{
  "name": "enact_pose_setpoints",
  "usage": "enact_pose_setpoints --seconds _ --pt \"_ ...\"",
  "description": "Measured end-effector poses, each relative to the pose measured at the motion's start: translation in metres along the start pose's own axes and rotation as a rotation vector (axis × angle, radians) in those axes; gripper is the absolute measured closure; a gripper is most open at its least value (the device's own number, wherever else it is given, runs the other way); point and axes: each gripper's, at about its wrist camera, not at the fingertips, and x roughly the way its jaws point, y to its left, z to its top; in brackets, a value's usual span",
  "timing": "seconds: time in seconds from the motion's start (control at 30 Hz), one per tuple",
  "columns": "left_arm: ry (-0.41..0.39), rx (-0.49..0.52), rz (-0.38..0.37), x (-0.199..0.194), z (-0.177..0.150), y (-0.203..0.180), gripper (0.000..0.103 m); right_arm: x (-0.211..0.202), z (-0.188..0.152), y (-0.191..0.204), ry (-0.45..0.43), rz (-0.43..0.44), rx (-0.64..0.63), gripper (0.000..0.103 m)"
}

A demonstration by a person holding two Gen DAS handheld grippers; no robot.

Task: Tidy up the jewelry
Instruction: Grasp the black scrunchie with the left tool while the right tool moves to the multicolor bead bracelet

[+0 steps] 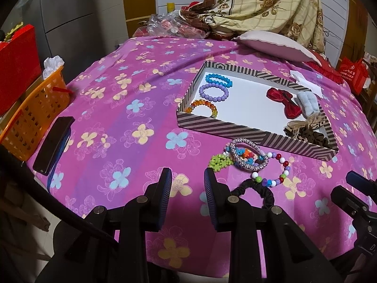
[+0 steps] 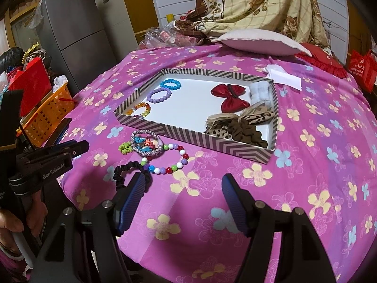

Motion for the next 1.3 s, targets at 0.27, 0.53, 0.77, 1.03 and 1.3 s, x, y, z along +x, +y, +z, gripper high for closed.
enact_pose_setpoints --seconds 0.27,0.53,0.77,1.03,1.3 --pt "0.004 -0.003 -0.003 0.002 -0.001 0.001 0.071 -0.001 0.001 -0.004 -0.007 -0.020 0.005 0.030" --pt "0.005 -0.004 -0.003 0.002 -0.002 0.001 0.071 0.000 0.000 -0.006 -0.006 -0.023 0.013 0.030" --pt "0.015 -0.027 -0.037 0.003 -0.004 0.002 0.071 0.002 -0.002 -0.006 0.002 -0.015 0.012 0.030" --pt "0.101 -0.064 -0.172 0.018 -0.011 0.006 0.065 0.024 -0.008 -0.005 0.047 0.002 -0.026 0.030" --pt "0.129 -0.071 -0.143 0.031 -0.009 0.012 0.065 0.060 0.006 0.002 0.091 -0.015 -0.074 0.030"
